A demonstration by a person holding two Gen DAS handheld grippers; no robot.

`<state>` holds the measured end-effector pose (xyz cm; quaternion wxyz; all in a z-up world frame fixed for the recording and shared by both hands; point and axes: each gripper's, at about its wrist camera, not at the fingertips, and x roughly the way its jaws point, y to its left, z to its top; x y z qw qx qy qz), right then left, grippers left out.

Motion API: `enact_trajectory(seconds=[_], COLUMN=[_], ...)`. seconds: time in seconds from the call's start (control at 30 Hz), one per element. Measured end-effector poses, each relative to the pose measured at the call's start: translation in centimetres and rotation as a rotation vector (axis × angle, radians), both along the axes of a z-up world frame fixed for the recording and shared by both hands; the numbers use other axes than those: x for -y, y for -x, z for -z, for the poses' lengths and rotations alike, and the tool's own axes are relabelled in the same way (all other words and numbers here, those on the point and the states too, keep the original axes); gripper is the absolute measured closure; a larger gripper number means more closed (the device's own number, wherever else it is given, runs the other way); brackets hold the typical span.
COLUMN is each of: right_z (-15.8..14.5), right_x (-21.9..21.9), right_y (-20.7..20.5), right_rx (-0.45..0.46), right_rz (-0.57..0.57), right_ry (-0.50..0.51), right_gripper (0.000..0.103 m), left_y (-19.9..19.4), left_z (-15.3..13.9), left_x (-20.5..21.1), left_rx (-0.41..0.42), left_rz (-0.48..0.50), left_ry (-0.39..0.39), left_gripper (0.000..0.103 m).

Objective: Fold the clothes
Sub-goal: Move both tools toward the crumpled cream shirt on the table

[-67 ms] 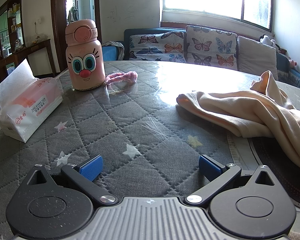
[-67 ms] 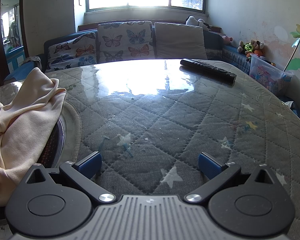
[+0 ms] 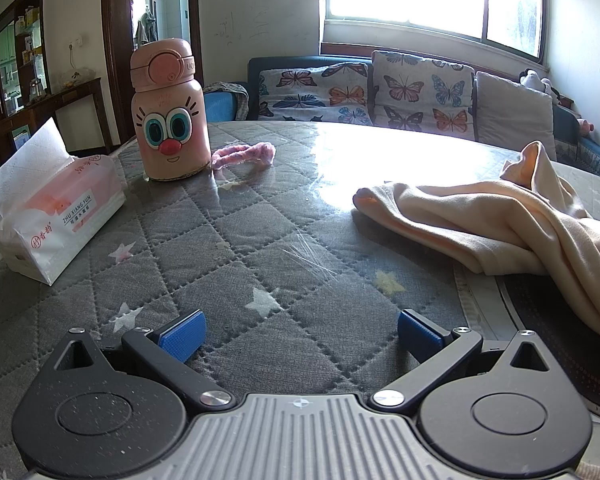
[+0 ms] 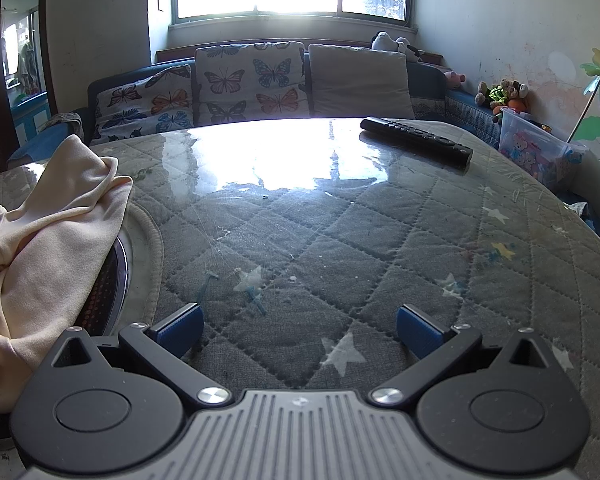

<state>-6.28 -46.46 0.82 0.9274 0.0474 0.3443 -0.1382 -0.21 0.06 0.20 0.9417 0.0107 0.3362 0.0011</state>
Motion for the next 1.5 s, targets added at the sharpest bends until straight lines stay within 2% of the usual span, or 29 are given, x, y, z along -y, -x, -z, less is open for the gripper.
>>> enact_trajectory(seconds=[0.13, 0.33, 0.57, 0.77, 1.07, 1.5], right_z=[-0.2, -0.6, -1.3, -2.2, -3.5, -3.5], right_x=[0.1, -0.9, -3.5, -5.5, -7.9, -11.0], right_y=[0.2, 1.4, 3.6, 5.4, 8.3, 11.0], right_rx=[-0.007, -0.020, -0.021, -0.007, 0.014, 0.023], right_rz=[-0.005, -0.021, -0.109, -0.166, -0.240, -0.297], right_ry=[-0.007, -0.001, 0.028, 0.016, 0.018, 0.030], right_gripper=[0.000, 0.000, 0.000, 0.000, 0.000, 0.000], left_y=[1.0, 2.6, 5.5, 7.3, 9.6, 11.6], left_z=[-0.6, -1.1, -2.0, -2.8, -3.4, -3.2], left_x=[-0.3, 1.1, 4.0, 6.1, 8.0, 9.6], left_rx=[-0.004, -0.033, -0.027, -0.021, -0.043, -0.062], left_rz=[-0.007, 0.018, 0.101, 0.153, 0.179, 0.204], left_ry=[0.011, -0.032, -0.058, -0.047, -0.034, -0.041], left_gripper=[0.000, 0.000, 0.000, 0.000, 0.000, 0.000])
